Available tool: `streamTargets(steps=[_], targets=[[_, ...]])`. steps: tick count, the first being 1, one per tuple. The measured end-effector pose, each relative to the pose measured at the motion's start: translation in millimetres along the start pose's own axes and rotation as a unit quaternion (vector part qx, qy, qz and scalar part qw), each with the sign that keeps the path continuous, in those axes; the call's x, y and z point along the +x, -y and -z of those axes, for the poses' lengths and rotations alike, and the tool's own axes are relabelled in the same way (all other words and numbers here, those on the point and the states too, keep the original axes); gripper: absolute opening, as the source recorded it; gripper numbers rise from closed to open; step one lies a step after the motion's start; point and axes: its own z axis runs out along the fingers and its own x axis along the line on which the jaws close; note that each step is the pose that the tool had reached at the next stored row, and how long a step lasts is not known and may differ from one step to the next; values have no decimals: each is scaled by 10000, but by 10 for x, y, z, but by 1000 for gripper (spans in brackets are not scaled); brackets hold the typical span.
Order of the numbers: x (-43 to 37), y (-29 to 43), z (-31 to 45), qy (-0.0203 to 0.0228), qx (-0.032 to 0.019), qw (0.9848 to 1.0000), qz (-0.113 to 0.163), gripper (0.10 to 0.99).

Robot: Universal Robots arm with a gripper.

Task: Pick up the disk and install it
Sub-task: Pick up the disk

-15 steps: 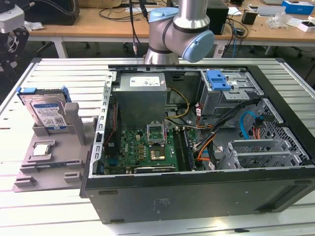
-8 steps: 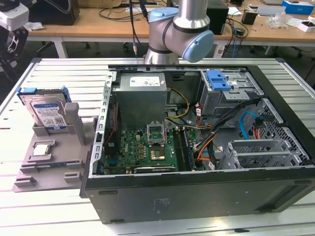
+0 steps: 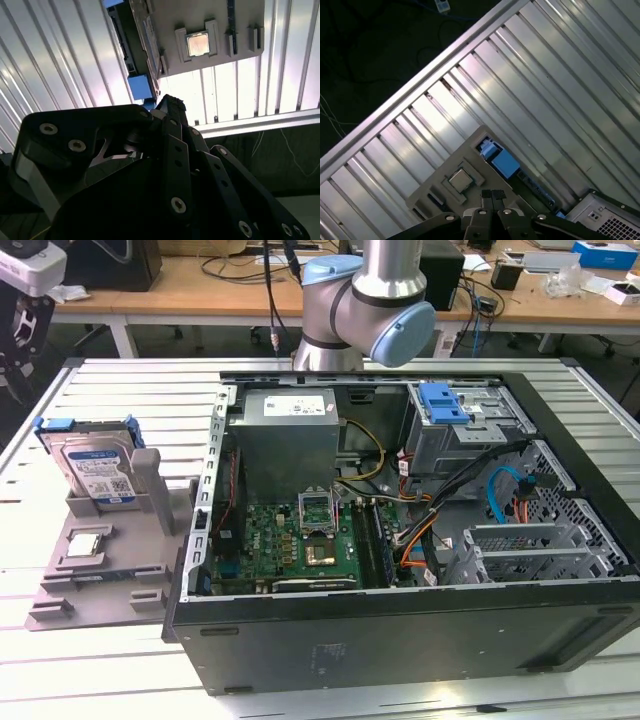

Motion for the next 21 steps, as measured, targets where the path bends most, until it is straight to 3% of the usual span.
streamTargets(steps=[4,10,13,17,21], targets=[[0,0,0,-15,-7,9994,333,102],[-1,1,0,-40,-19,9960,894,102],[-1,2,0,-61,-29,9908,1348,102],[-1,2,0,-74,-35,9863,1648,102],[-2,3,0,-93,-44,9782,2073,102]])
